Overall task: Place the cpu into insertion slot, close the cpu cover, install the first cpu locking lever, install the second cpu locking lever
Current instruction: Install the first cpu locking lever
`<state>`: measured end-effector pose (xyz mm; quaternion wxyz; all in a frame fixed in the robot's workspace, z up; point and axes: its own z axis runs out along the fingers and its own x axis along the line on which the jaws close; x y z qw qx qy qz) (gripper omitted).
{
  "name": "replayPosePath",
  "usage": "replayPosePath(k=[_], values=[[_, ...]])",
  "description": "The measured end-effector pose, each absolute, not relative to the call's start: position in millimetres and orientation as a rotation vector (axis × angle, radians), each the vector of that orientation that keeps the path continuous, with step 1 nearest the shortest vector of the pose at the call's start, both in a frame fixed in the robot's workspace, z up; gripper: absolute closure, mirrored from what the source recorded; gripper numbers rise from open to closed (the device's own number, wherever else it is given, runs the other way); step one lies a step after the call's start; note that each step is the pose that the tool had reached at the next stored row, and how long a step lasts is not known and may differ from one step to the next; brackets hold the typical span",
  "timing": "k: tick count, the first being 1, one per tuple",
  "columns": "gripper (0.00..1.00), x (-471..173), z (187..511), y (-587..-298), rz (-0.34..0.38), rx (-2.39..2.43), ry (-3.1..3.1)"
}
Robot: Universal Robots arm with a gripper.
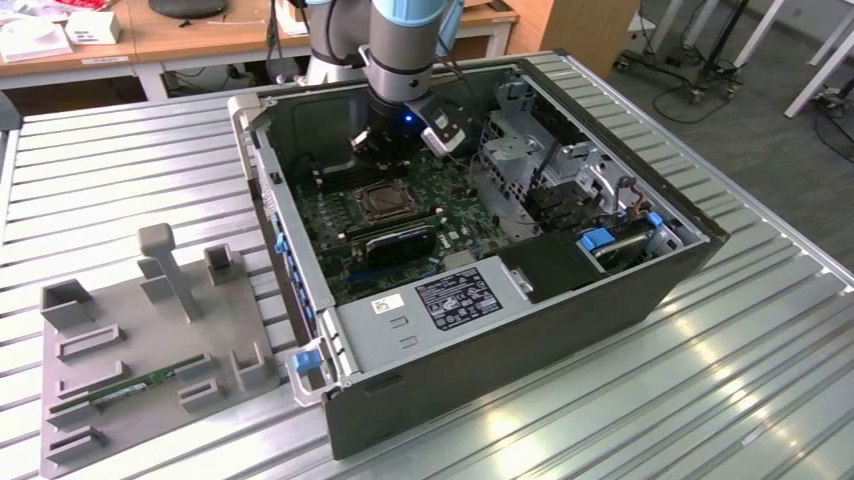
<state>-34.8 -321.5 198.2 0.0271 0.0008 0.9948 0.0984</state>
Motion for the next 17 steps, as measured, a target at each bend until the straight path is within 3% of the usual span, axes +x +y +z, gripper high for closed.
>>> replayPosePath(k=[17], values=[[0.89, -34.8, 198.1, -321.1, 0.259, 0.001, 3.076]])
